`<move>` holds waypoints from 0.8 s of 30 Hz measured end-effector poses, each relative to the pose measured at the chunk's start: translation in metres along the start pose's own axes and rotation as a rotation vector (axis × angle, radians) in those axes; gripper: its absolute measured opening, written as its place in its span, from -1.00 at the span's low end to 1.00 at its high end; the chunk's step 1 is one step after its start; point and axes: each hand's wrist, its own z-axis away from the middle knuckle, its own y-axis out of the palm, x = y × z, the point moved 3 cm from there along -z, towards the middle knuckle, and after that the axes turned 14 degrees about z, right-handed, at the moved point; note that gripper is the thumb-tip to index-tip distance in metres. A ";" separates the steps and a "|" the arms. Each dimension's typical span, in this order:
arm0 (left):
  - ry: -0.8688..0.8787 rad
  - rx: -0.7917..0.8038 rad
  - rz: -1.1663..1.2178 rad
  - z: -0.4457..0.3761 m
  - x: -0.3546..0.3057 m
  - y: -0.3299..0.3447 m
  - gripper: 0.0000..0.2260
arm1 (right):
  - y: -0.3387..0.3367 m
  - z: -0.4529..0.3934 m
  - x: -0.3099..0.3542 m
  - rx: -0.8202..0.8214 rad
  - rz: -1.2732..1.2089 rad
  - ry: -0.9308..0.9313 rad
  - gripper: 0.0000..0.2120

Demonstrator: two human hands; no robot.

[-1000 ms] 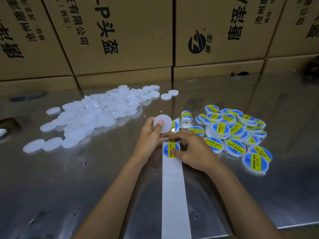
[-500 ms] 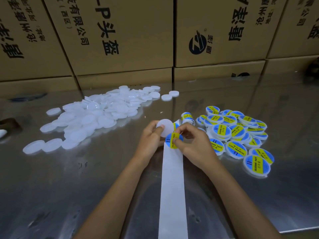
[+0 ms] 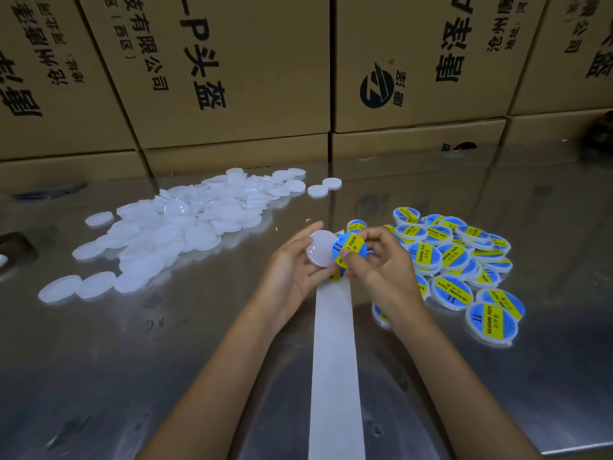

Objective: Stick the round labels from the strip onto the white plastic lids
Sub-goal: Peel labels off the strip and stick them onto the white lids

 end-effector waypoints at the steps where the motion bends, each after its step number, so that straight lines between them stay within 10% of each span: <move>1: -0.024 0.019 0.020 0.001 0.001 0.002 -0.70 | 0.001 0.000 0.000 0.007 0.017 -0.014 -0.76; 18: -0.037 0.146 -0.111 0.007 0.008 0.013 -0.66 | 0.004 -0.001 -0.009 -0.079 0.325 -0.166 -0.75; 24: -0.065 0.127 0.044 0.008 0.005 0.012 -0.67 | -0.005 -0.002 -0.015 -0.130 0.505 -0.126 -0.23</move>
